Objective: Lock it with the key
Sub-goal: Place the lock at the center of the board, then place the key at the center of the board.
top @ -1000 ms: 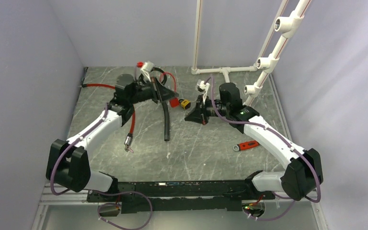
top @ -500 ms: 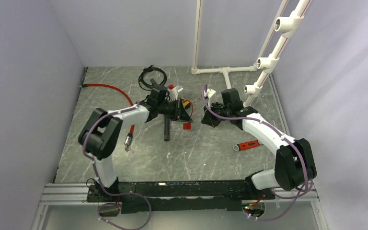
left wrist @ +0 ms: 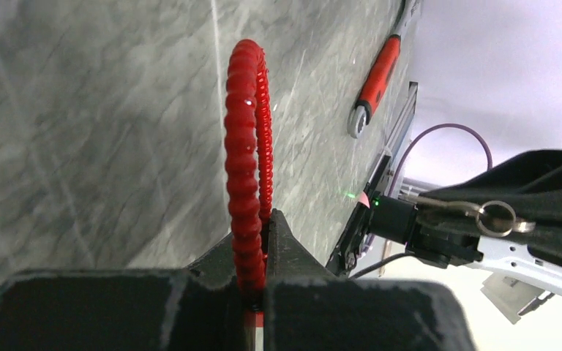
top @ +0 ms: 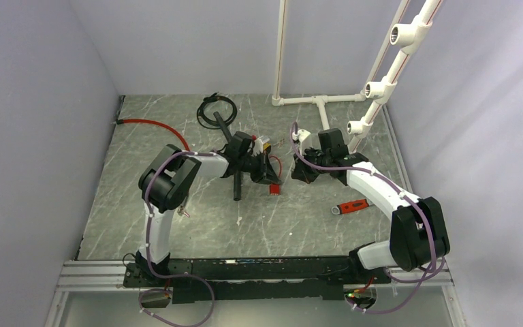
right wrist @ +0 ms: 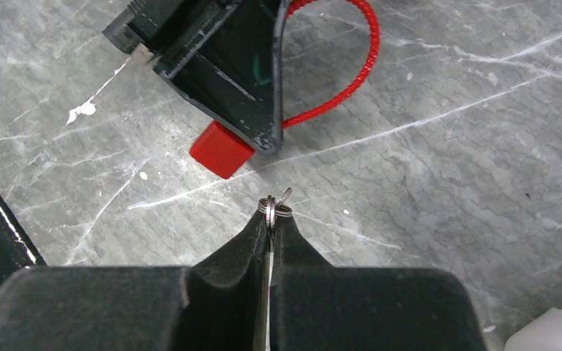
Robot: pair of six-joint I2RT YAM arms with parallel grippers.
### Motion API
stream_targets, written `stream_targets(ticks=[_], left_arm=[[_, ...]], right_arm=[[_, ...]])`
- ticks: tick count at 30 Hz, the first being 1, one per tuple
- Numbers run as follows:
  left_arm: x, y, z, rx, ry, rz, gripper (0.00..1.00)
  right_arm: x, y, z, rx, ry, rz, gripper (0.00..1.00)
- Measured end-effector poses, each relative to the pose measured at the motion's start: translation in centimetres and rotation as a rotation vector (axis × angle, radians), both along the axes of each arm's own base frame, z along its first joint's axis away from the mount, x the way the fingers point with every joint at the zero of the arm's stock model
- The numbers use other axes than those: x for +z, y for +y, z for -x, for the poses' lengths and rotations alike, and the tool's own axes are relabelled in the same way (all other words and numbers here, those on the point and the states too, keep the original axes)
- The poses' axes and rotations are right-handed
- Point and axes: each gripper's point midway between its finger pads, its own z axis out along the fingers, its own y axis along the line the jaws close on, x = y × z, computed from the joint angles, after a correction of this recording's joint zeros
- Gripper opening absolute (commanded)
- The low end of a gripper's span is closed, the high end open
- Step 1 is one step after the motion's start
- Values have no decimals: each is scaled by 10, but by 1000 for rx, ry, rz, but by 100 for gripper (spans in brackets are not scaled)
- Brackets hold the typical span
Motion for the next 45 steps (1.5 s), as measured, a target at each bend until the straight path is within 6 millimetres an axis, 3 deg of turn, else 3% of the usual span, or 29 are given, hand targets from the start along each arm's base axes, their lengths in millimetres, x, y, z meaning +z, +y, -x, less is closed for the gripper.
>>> stream_targets(ticks=[3,7,13,20,26,34,37,40,45], left_arm=[[0,-7,-8,21,-21,-17,1],[-8,-1,-15,69,-27,-52,6],[-15,16,-17,147,-6,-100,53],[2,17,-23,198,-9,-91,97],[26,26,-28,249,-26,-144,99],[95,48,-31,303,-144,-145,100],[126,68,-34,320,-233,-138,99],[143,108,-43,364,-305,-183,99],[141,210,-69,528,-327,-316,100]], right_arm=[[0,0,0,-1,0,0,0],[0,0,-1,4,-6,3,0],[-3,0,-1,9,-6,8,0],[-19,-1,-3,10,29,29,0],[-26,-2,-7,3,37,45,0],[-37,10,-16,20,44,70,0],[-46,16,-20,31,52,86,1],[-55,22,-23,38,64,109,9],[-68,27,-29,36,86,141,22]])
